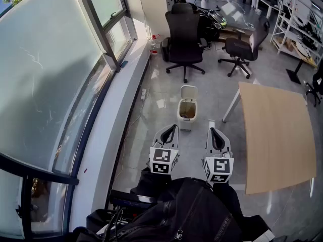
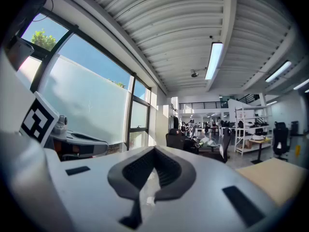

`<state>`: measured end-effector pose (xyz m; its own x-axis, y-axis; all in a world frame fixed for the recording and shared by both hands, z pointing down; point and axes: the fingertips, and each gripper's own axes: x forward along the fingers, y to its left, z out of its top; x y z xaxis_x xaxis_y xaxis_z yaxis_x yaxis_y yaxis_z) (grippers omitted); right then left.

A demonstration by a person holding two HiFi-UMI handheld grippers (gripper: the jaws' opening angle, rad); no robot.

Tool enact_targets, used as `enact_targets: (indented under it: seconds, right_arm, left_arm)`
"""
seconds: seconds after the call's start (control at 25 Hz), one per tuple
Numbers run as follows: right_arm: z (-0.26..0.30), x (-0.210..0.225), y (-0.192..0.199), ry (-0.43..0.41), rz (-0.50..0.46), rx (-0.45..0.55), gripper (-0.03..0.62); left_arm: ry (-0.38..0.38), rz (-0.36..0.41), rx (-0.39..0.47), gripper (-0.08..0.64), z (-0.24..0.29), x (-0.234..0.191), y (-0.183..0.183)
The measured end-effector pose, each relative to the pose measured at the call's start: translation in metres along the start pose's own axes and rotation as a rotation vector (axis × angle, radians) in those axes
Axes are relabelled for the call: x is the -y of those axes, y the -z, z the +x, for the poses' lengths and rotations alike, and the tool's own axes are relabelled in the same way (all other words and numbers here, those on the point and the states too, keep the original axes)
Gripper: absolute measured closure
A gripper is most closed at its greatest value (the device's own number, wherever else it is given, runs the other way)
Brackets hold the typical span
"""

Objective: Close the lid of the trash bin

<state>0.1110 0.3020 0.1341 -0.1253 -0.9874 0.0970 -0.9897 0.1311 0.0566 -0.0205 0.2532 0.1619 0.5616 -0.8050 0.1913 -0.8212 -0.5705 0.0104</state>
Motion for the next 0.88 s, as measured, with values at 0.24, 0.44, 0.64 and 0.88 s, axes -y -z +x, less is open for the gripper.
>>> enact_targets:
  seconds: [0.24, 0.44, 0.64, 0.88]
  right_arm:
    - [0.004, -0.008, 0.003, -0.016, -0.005, 0.002, 0.589]
    - [0.004, -0.012, 0.003, -0.028, -0.002, 0.011, 0.589]
    - [0.003, -0.021, 0.005, -0.037, 0.008, 0.005, 0.589]
    - [0.003, -0.037, 0.009, -0.049, 0.009, -0.011, 0.589]
  left_arm:
    - [-0.002, -0.003, -0.002, 0.558, -0.001, -0.004, 0.004]
    - [-0.02, -0.01, 0.008, 0.558, -0.004, -0.01, 0.005]
    - [-0.018, -0.022, -0.001, 0.558, -0.01, -0.015, 0.01]
    - [-0.02, -0.036, -0.021, 0.559, -0.018, -0.023, 0.019]
